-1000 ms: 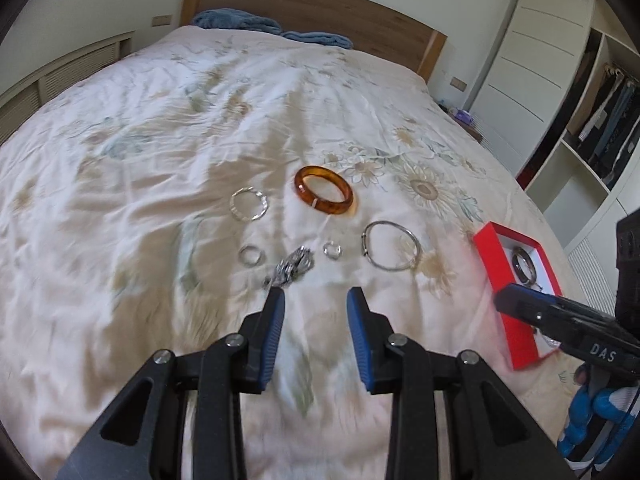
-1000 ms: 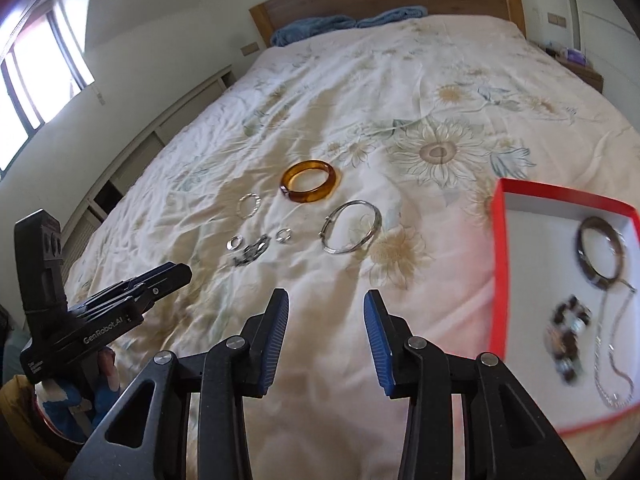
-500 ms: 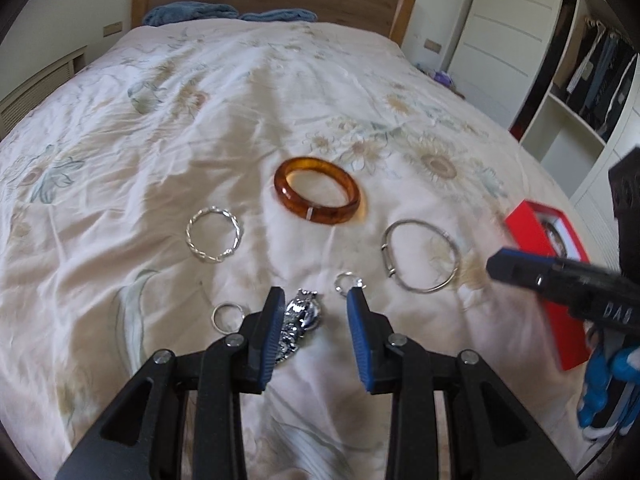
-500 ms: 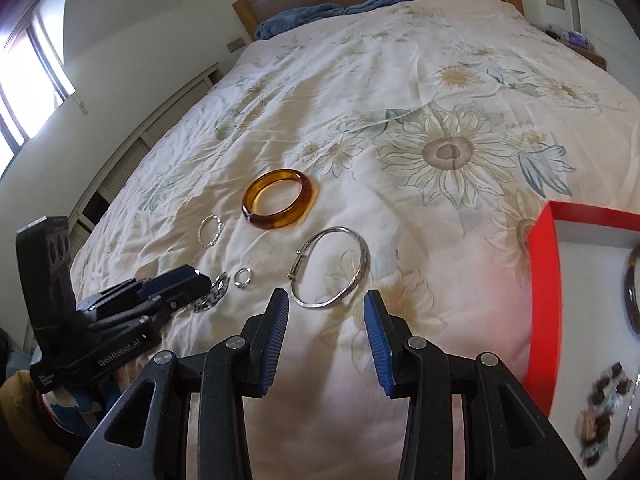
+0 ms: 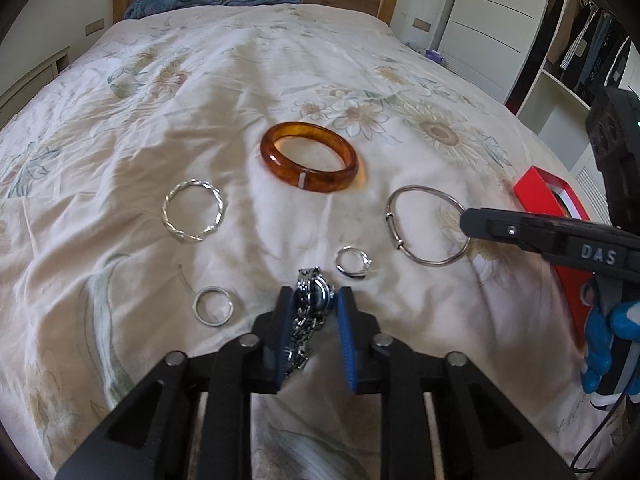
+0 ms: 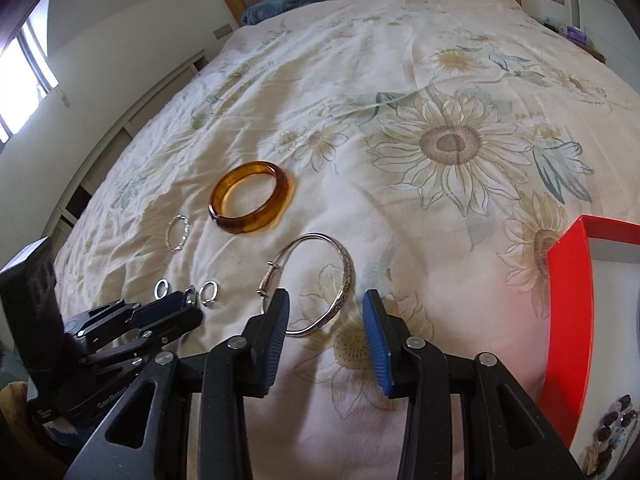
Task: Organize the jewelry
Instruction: 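Grasp the silver watch with the left gripper while the right grasps the silver bangle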
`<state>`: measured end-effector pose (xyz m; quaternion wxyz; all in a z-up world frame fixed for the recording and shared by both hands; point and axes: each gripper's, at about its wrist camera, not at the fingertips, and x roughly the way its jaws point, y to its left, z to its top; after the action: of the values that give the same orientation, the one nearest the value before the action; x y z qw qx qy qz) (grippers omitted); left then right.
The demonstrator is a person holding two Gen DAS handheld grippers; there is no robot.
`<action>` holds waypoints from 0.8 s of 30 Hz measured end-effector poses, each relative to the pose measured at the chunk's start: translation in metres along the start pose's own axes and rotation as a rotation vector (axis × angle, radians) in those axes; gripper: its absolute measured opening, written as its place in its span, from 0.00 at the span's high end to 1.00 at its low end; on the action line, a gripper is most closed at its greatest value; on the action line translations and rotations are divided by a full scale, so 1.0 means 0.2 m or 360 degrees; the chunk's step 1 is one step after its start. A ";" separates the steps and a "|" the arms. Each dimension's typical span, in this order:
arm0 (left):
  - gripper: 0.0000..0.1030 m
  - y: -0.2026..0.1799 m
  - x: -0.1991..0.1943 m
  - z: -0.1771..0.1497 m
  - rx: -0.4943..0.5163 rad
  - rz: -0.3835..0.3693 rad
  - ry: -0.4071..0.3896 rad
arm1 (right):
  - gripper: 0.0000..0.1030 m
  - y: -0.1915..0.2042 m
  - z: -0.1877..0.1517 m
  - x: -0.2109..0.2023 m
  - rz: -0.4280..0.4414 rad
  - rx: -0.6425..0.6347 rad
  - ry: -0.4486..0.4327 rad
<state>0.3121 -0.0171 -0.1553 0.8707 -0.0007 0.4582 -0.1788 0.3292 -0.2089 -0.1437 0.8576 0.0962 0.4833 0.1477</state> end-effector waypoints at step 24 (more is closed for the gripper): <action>0.86 0.00 -0.05 0.00 -0.0152 -0.0014 0.0014 | 0.94 0.05 0.03 0.03 -0.0044 -0.0077 0.0042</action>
<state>0.3069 -0.0134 -0.1480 0.8669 -0.0434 0.4699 -0.1605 0.3347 -0.1981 -0.1425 0.8551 0.0669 0.4921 0.1488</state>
